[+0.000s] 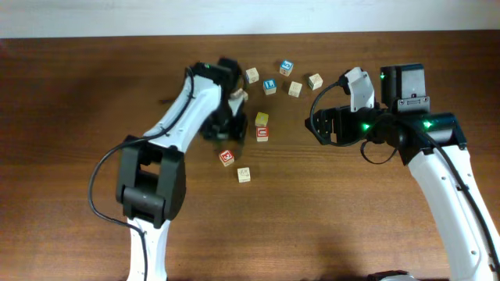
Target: Rotate 3 blocks
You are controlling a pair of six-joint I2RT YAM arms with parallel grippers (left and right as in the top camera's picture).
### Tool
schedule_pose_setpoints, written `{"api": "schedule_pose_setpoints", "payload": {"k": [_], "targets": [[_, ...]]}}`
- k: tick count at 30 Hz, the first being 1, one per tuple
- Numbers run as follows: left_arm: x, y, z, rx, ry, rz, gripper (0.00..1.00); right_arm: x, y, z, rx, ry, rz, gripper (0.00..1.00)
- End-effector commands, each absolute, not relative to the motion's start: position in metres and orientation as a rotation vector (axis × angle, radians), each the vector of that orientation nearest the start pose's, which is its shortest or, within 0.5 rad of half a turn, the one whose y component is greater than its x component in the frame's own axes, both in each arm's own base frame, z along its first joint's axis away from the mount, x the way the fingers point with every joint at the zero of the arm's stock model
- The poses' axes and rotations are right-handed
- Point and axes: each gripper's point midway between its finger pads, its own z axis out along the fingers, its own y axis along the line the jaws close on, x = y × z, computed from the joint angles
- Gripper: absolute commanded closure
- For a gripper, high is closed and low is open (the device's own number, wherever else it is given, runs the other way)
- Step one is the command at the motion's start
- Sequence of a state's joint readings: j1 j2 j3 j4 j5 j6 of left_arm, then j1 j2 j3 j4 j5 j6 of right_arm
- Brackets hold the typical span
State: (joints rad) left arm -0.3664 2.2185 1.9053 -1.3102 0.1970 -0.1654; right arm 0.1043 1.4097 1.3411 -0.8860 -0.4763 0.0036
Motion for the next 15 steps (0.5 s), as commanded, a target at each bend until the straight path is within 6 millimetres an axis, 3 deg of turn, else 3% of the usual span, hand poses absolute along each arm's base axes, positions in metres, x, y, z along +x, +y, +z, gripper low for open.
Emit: {"api": "schedule_pose_setpoints", "payload": {"k": [1, 3, 6, 9, 12, 15], "targets": [[0.462, -0.171, 0.116, 0.308, 2.88, -0.157, 0.34, 0.352, 0.113, 0.236, -0.303, 2.458, 0.633, 0.02], [0.495, -0.172, 0.128, 0.226, 2.746, -0.137, 0.36, 0.351, 0.113, 0.236, -0.303, 2.46, 0.633, 0.02], [0.53, -0.179, 0.125, 0.171, 2.627, -0.143, 0.35, 0.351, 0.113, 0.236, -0.303, 2.46, 0.634, 0.02], [0.556, -0.189, 0.099, 0.174, 2.571, -0.156, 0.28, 0.351, 0.113, 0.236, -0.303, 2.46, 0.633, 0.02], [0.563, -0.194, 0.072, 0.244, 2.577, -0.154, 0.22, 0.351, 0.113, 0.236, -0.303, 2.46, 0.633, 0.02], [0.556, -0.201, 0.042, 0.355, 2.627, -0.179, 0.24, 0.352, 0.111, 0.235, -0.299, 2.462, 0.62, 0.02]]}}
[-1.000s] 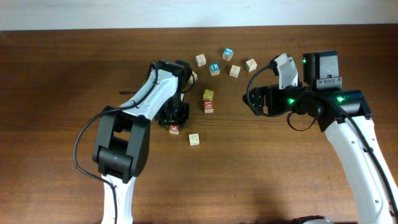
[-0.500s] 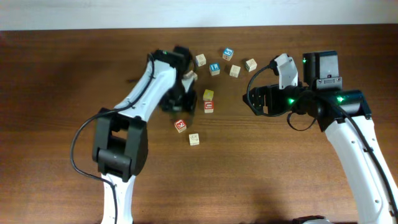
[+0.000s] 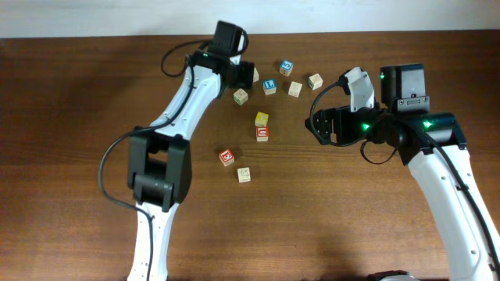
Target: Rotate 3 blocks
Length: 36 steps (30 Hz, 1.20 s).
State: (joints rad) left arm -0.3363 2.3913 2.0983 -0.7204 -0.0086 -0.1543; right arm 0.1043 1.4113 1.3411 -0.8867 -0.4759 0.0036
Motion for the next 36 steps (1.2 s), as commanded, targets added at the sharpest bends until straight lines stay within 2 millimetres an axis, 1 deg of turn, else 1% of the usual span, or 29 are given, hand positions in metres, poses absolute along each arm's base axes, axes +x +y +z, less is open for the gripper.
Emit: {"api": "schedule_pose_setpoints", "payload": {"k": [1, 2, 3, 6, 9, 11, 14, 15, 18, 19, 22, 25, 28, 29, 30, 32, 35, 36], "targets": [[0.554, -0.2, 0.033, 0.359, 2.647, -0.174, 0.26, 0.352, 0.111, 0.235, -0.299, 2.462, 0.62, 0.02], [0.552, -0.199, 0.026, 0.36, 2.664, -0.171, 0.34, 0.352, 0.111, 0.235, -0.299, 2.463, 0.62, 0.02], [0.551, -0.199, 0.024, 0.361, 2.67, -0.169, 0.41, 0.352, 0.111, 0.235, -0.299, 2.463, 0.62, 0.02], [0.545, -0.198, 0.021, 0.364, 2.696, -0.164, 0.72, 0.352, 0.111, 0.235, -0.299, 2.464, 0.62, 0.02], [0.531, -0.195, 0.014, 0.377, 2.759, -0.148, 0.75, 0.352, 0.111, 0.235, -0.298, 2.464, 0.62, 0.02], [0.511, -0.188, 0.008, 0.387, 2.846, -0.126, 0.76, 0.352, 0.111, 0.235, -0.298, 2.464, 0.62, 0.02], [0.471, -0.174, -0.001, 0.393, 3.021, -0.078, 0.77, 0.352, 0.111, 0.235, -0.299, 2.464, 0.62, 0.02], [0.454, -0.168, -0.002, 0.376, 3.096, -0.056, 0.77, 0.352, 0.111, 0.235, -0.298, 2.463, 0.62, 0.02], [0.422, -0.157, 0.0, 0.315, 3.24, -0.006, 0.77, 0.352, 0.111, 0.235, -0.299, 2.463, 0.62, 0.02], [0.408, -0.152, 0.002, 0.288, 3.302, 0.022, 0.76, 0.352, 0.111, 0.235, -0.299, 2.463, 0.62, 0.02], [0.39, -0.146, 0.005, 0.296, 3.375, 0.06, 0.76, 0.35, 0.111, 0.234, -0.298, 2.47, 0.622, 0.02], [0.379, -0.14, 0.004, 0.301, 3.42, 0.099, 0.73, 0.348, 0.111, 0.232, -0.295, 2.485, 0.624, 0.02], [0.375, -0.142, 0.001, 0.309, 3.431, 0.093, 0.72, 0.348, 0.111, 0.232, -0.295, 2.485, 0.624, 0.02], [0.373, -0.147, 0.001, 0.314, 3.436, 0.068, 0.72, 0.348, 0.111, 0.232, -0.294, 2.485, 0.624, 0.02], [0.37, -0.155, 0.001, 0.322, 3.444, 0.017, 0.72, 0.348, 0.111, 0.232, -0.295, 2.485, 0.624, 0.02], [0.363, -0.171, 0.002, 0.361, 3.452, -0.033, 0.73, 0.348, 0.111, 0.232, -0.295, 2.485, 0.624, 0.02], [0.347, -0.197, 0.003, 0.481, 3.449, -0.026, 0.71, 0.348, 0.111, 0.232, -0.295, 2.485, 0.624, 0.02], [0.343, -0.202, 0.003, 0.511, 3.45, -0.017, 0.7, 0.348, 0.111, 0.232, -0.295, 2.485, 0.624, 0.02]]}}
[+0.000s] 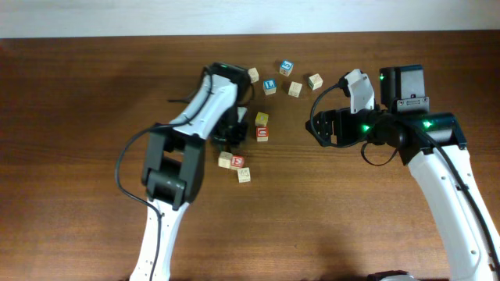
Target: Rotate 3 blocks
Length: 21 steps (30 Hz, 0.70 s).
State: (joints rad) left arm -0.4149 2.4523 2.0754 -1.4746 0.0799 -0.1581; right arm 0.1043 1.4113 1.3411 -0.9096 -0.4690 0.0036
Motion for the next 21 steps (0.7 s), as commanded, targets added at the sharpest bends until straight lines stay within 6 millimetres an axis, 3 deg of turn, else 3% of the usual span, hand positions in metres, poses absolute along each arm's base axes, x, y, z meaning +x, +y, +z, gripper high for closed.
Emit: {"api": "schedule_pose_setpoints", "payload": {"k": [1, 4, 7, 11, 13, 17, 21], "targets": [[0.337, -0.21, 0.004, 0.556, 3.447, -0.006, 0.67, 0.348, 0.111, 0.232, -0.295, 2.485, 0.624, 0.02], [0.328, -0.225, 0.003, 0.655, 3.418, 0.054, 0.58, 0.348, 0.111, 0.232, -0.294, 2.485, 0.624, 0.02], [0.331, -0.224, 0.002, 0.666, 3.397, 0.084, 0.53, 0.347, 0.111, 0.232, -0.295, 2.486, 0.624, 0.02], [0.341, -0.213, 0.004, 0.602, 3.399, 0.066, 0.52, 0.349, 0.111, 0.233, -0.296, 2.48, 0.623, 0.02], [0.358, -0.204, 0.014, 0.544, 3.372, 0.062, 0.48, 0.353, 0.111, 0.237, -0.3, 2.455, 0.619, 0.02], [0.412, -0.171, 0.077, 0.369, 3.236, 0.051, 0.47, 0.357, 0.112, 0.263, -0.31, 2.406, 0.611, 0.02], [0.467, -0.137, 0.181, 0.168, 2.928, -0.114, 0.46, 0.348, 0.126, 0.28, -0.304, 2.417, 0.63, 0.0]]}}
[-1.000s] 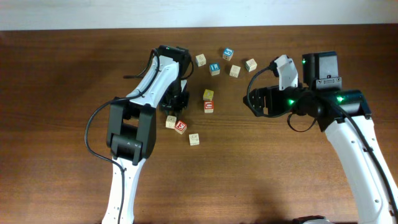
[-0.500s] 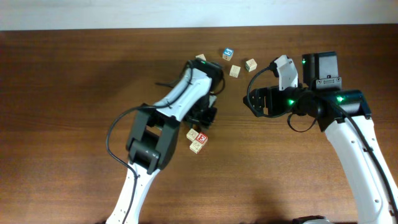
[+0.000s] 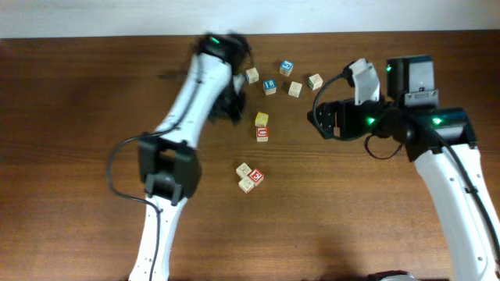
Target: Rotate 3 blocks
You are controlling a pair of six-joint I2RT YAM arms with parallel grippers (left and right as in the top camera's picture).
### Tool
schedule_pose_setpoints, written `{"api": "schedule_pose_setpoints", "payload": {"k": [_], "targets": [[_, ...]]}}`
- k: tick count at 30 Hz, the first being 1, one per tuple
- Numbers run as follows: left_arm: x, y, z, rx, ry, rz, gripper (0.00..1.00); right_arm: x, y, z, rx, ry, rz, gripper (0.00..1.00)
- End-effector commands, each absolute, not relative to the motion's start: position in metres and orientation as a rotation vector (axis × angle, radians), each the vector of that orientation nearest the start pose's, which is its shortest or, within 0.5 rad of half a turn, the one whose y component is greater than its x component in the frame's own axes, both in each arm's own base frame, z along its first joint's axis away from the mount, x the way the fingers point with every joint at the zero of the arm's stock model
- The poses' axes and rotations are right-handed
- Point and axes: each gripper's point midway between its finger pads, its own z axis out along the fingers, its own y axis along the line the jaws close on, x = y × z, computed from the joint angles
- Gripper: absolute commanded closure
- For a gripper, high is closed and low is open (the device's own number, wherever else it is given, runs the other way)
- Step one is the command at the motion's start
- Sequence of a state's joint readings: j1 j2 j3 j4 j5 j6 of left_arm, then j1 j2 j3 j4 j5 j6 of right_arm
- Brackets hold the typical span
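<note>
Several small wooden blocks lie on the brown table (image 3: 78, 156). Five sit at the back, among them a blue one (image 3: 287, 68) and a green-edged one (image 3: 315, 80). A yellow block (image 3: 262, 119) and a red block (image 3: 262, 133) sit mid-table. Nearer the front, a tan block (image 3: 244, 169), a red block (image 3: 256, 177) and another tan block (image 3: 247, 185) touch in a cluster. My left gripper (image 3: 231, 105) is blurred, left of the yellow block, and its jaws cannot be made out. My right gripper (image 3: 316, 123) hovers right of the blocks.
The left arm (image 3: 191, 101) stretches from its base up over the back left of the block field. The right arm (image 3: 437, 156) with its green lights occupies the right side. A white wall strip runs along the far table edge.
The left gripper has moved from beside the mid-table blocks toward the back. The tan and red blocks near the front now lie farther right, bunched against the third block. The right arm shifted slightly.
The left gripper was at a tan block left of the yellow one, then up by the back row with that block lying free. Later it was lower, and a tan block lay beside the front red block. Now three blocks cluster at the front.
</note>
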State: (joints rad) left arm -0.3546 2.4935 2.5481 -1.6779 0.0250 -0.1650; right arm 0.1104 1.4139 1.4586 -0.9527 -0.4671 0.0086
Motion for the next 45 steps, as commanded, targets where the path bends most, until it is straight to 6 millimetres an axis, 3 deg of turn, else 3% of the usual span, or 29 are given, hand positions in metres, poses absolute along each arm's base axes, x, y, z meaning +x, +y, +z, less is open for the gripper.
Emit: {"api": "schedule_pose_setpoints", "payload": {"k": [1, 3, 4, 5, 6, 7, 9, 12, 14, 18, 19, 20, 24, 26, 31, 36, 41, 45], "targets": [[0.472, -0.131, 0.197, 0.144, 2.878, -0.125, 0.46, 0.345, 0.131, 0.278, -0.29, 2.437, 0.63, 0.0], [0.479, -0.106, 0.249, 0.069, 2.73, -0.148, 0.47, 0.336, 0.145, 0.265, -0.277, 2.507, 0.613, 0.03], [0.479, -0.099, 0.262, 0.049, 2.693, -0.15, 0.47, 0.333, 0.152, 0.258, -0.269, 2.543, 0.6, 0.05], [0.476, -0.082, 0.292, 0.005, 2.616, -0.154, 0.47, 0.327, 0.169, 0.242, -0.27, 2.607, 0.572, 0.08], [0.469, -0.065, 0.316, -0.037, 2.558, -0.15, 0.43, 0.324, 0.183, 0.229, -0.268, 2.654, 0.551, 0.13], [0.462, -0.05, 0.336, -0.071, 2.511, -0.144, 0.32, 0.32, 0.2, 0.209, -0.272, 2.718, 0.517, 0.16], [0.452, -0.036, 0.357, -0.105, 2.461, -0.137, 0.24, 0.315, 0.218, 0.183, -0.282, 2.797, 0.479, 0.19], [0.431, -0.008, 0.393, -0.172, 2.372, -0.116, 0.22, 0.303, 0.246, 0.126, -0.307, 2.961, 0.42, 0.29], [0.428, 0.002, 0.397, -0.196, 2.358, -0.105, 0.22, 0.298, 0.255, 0.101, -0.325, 3.024, 0.384, 0.33], [0.432, 0.007, 0.366, -0.222, 2.467, -0.083, 0.23, 0.297, 0.258, 0.07, -0.343, 3.081, 0.318, 0.38], [0.433, 0.007, 0.355, -0.226, 2.504, -0.08, 0.24, 0.296, 0.257, 0.064, -0.342, 3.098, 0.305, 0.45], [0.436, 0.009, 0.325, -0.24, 2.598, -0.059, 0.29, 0.296, 0.253, 0.051, -0.323, 3.13, 0.251, 0.53], [0.447, 0.009, 0.276, -0.252, 2.712, -0.05, 0.28, 0.301, 0.243, 0.043, -0.274, 3.127, 0.152, 0.68], [0.45, 0.008, 0.252, -0.256, 2.76, -0.052, 0.28, 0.305, 0.239, 0.042, -0.251, 3.113, 0.11, 0.71], [0.455, 0.003, 0.212, -0.255, 2.823, -0.091, 0.28, 0.306, 0.239, 0.035, -0.253, 3.1, 0.117, 0.77], [0.457, -0.003, 0.19, -0.249, 2.848, -0.136, 0.26, 0.308, 0.249, 0.034, -0.228, 3.095, 0.199, 0.85], [0.459, -0.003, 0.189, -0.249, 2.843, -0.136, 0.25, 0.303, 0.249, 0.027, -0.192, 3.11, 0.213, 0.91], [0.46, -0.003, 0.189, -0.249, 2.84, -0.137, 0.18, 0.299, 0.257, 0.027, -0.19, 3.123, 0.277, 0.93]]}}
